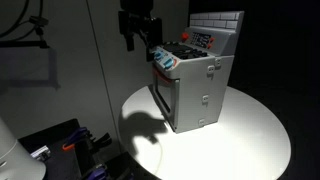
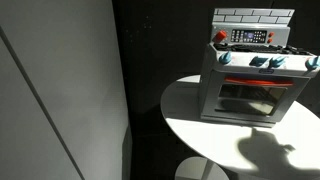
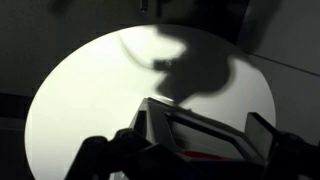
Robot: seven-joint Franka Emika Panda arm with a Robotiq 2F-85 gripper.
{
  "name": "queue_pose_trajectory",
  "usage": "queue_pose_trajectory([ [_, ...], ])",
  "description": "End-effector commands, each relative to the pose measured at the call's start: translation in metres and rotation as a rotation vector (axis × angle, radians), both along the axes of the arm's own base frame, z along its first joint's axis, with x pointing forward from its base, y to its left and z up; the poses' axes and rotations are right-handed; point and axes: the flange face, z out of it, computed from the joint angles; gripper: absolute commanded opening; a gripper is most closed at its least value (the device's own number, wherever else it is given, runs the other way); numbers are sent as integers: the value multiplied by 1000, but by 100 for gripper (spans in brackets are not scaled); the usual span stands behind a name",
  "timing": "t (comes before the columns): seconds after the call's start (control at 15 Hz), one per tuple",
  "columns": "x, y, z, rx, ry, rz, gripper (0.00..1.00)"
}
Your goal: Push the top orange button on the right side of the stove
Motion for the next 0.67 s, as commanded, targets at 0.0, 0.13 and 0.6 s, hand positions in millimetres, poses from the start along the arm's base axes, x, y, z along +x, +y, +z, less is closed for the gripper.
queue_pose_trajectory([
  [0.0, 0, 0, 1, 0, -1, 0, 100],
  [0.13, 0, 0, 2, 0, -2, 0, 100],
  [0.6, 16, 9, 7, -21, -21, -6, 100],
])
